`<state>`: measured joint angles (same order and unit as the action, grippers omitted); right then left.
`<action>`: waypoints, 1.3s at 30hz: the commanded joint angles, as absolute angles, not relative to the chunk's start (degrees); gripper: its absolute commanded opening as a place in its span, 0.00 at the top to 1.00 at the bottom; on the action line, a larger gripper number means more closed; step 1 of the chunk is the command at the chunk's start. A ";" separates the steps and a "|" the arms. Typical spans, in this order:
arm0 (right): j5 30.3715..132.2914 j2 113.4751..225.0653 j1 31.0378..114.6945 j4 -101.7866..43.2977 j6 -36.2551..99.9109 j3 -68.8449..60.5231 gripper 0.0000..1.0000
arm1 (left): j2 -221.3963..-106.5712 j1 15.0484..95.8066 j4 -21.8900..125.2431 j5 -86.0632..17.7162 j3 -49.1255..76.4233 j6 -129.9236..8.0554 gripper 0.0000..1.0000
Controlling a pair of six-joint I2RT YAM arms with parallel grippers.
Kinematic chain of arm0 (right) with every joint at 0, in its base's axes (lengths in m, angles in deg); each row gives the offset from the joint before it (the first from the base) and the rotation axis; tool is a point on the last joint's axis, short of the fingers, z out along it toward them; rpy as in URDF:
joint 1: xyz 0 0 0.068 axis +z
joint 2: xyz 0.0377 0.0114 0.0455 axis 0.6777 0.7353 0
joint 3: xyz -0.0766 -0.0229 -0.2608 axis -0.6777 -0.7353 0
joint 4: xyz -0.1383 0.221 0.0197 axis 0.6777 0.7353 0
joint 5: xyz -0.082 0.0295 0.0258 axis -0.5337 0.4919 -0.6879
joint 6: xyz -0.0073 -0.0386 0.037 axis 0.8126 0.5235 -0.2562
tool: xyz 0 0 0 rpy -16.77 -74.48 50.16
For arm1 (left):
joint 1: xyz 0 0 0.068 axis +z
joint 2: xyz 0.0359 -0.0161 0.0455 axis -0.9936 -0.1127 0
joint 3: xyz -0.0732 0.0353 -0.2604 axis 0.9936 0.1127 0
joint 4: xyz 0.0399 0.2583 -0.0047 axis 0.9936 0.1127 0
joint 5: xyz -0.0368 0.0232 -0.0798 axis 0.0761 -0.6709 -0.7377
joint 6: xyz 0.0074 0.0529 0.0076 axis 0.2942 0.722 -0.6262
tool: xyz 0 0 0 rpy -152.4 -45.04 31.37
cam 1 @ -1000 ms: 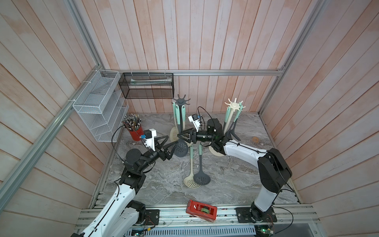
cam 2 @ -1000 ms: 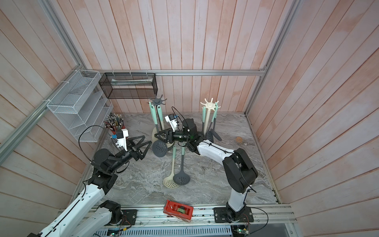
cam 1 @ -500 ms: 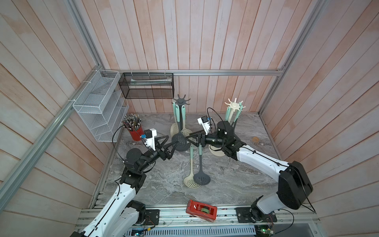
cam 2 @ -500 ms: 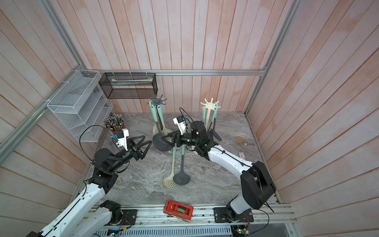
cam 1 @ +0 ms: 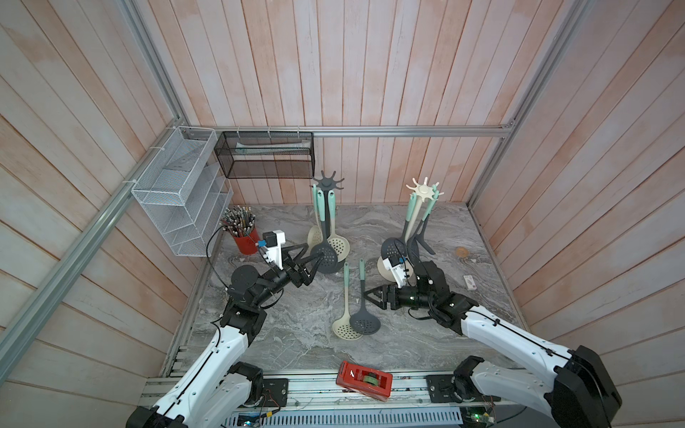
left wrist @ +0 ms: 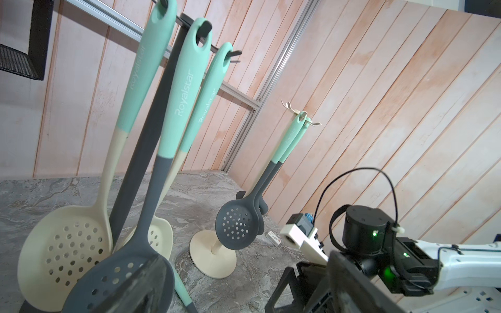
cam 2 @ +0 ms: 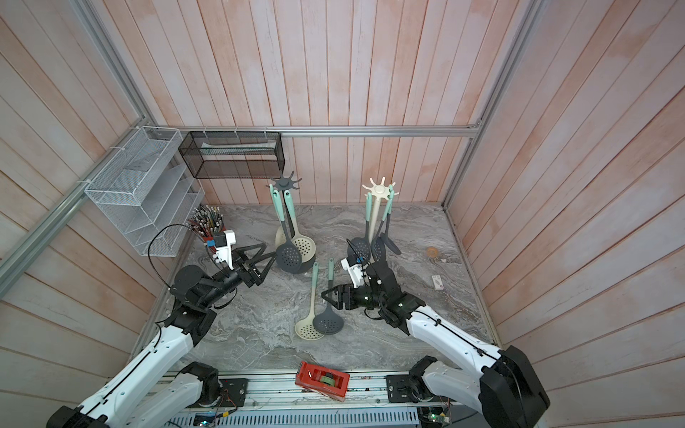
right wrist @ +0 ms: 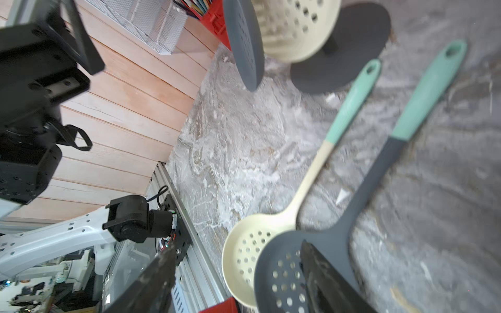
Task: Hang the skimmer on the kitchen utensil rack
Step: Hang the skimmer on the rack, then pick up the skimmer from the center of the board.
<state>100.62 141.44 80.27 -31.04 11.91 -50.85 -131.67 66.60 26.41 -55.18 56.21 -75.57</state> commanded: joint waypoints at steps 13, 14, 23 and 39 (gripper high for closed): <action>82.21 128.56 90.44 -19.08 21.66 -57.25 0.28 | -131.81 66.69 21.85 -59.28 55.91 -77.90 0.06; 81.95 129.71 91.52 -19.02 22.46 -56.79 0.28 | -131.81 66.73 21.84 -59.50 55.85 -77.89 0.06; 73.27 140.99 100.44 -14.42 29.89 -51.86 0.35 | -132.09 66.65 21.86 -59.74 55.52 -78.07 0.06; 67.00 152.22 103.61 -10.06 32.22 -44.51 0.39 | -132.87 66.65 21.58 -60.00 55.16 -78.60 0.06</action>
<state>69.45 150.29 103.37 -13.18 31.21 -46.04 -132.63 66.60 22.93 -59.09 56.21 -78.06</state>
